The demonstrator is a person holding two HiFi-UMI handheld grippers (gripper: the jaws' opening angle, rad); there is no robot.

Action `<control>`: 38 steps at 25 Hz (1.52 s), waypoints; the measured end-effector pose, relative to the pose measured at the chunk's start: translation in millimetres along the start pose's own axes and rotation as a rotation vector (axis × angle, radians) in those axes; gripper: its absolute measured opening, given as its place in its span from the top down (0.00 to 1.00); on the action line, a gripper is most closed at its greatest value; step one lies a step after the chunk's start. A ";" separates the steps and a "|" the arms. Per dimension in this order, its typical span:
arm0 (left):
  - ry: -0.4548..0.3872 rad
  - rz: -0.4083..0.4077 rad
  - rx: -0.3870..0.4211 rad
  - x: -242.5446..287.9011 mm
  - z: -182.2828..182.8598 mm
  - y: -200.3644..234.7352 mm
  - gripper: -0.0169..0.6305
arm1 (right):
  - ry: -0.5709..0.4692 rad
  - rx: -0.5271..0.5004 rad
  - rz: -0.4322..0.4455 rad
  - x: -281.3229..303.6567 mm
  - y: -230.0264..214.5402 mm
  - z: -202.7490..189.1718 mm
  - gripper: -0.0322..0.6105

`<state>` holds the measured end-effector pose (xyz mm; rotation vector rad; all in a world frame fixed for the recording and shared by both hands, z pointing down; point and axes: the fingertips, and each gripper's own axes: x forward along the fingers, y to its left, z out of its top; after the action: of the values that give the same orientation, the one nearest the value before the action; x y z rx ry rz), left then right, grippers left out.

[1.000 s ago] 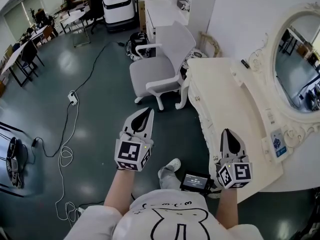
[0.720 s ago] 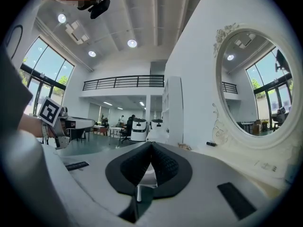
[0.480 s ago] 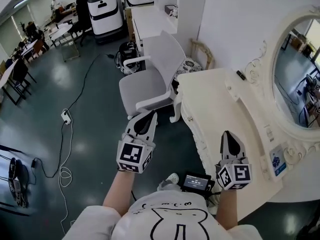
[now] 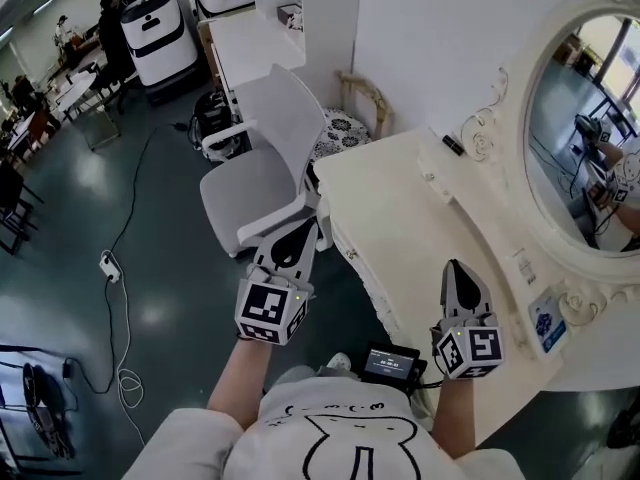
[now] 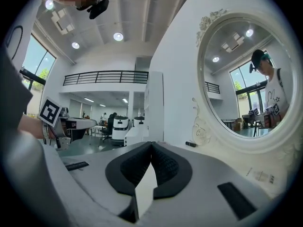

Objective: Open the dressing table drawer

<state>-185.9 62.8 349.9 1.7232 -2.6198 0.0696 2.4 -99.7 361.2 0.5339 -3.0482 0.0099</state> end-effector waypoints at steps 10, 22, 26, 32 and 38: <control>0.024 -0.106 -0.037 48.0 -12.7 -12.9 0.94 | 0.032 0.011 -0.128 -5.6 -32.4 -8.2 0.93; 0.035 -0.317 -0.035 132.4 -18.6 -17.5 0.94 | 0.033 0.023 -0.350 5.8 -60.6 -6.9 0.93; 0.033 -0.397 -0.034 164.7 -16.1 -20.1 0.94 | 0.033 0.023 -0.430 13.2 -70.3 -3.0 0.93; 0.046 -0.516 -0.032 212.0 -14.1 -24.7 0.94 | 0.038 0.033 -0.550 24.3 -80.6 0.2 0.93; 0.056 -0.639 -0.024 252.4 -13.6 -34.9 0.94 | 0.046 0.046 -0.662 33.6 -82.8 -0.3 0.93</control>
<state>-254.2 -182.0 371.9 2.4015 -1.9016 0.0778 -1.0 -189.0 362.9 1.4800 -2.6760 0.0664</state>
